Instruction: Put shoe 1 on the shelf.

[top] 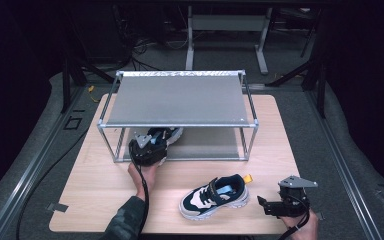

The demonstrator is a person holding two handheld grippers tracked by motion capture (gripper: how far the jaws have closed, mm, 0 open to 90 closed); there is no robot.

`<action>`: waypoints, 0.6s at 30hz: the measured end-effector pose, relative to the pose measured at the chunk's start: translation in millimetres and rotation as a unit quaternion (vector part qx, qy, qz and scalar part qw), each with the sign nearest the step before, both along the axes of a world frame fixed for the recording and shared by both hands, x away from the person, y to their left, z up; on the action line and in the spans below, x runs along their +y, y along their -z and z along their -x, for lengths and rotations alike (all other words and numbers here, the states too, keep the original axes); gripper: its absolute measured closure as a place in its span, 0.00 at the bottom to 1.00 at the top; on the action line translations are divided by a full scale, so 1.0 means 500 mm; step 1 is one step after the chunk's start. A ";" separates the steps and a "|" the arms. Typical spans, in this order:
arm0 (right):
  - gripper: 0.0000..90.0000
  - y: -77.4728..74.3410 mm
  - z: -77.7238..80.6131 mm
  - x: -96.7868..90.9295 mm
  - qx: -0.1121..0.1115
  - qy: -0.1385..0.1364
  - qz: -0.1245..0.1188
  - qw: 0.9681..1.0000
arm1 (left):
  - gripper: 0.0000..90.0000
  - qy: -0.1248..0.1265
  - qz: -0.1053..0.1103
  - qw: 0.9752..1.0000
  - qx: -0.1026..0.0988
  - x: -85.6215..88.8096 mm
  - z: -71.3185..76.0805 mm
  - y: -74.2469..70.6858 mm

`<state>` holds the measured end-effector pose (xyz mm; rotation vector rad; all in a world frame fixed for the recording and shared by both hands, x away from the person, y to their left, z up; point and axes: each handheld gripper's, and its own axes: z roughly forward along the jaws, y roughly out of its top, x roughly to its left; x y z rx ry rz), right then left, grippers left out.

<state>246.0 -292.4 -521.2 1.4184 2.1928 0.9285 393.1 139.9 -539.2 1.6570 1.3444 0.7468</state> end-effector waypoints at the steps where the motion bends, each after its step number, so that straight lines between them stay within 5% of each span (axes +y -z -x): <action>1: 0.08 0.000 0.000 0.000 0.000 0.000 0.000 1.000 | 0.29 -0.002 -0.003 1.000 0.004 -0.002 -0.005 0.002; 11: 0.08 0.000 0.001 0.001 0.004 -0.003 -0.004 1.000 | 0.24 -0.009 -0.021 0.999 0.030 -0.036 -0.062 0.021; 18: 0.08 0.002 0.003 -0.002 0.003 -0.004 -0.005 1.000 | 0.17 0.010 -0.019 0.999 0.035 -0.025 -0.050 0.010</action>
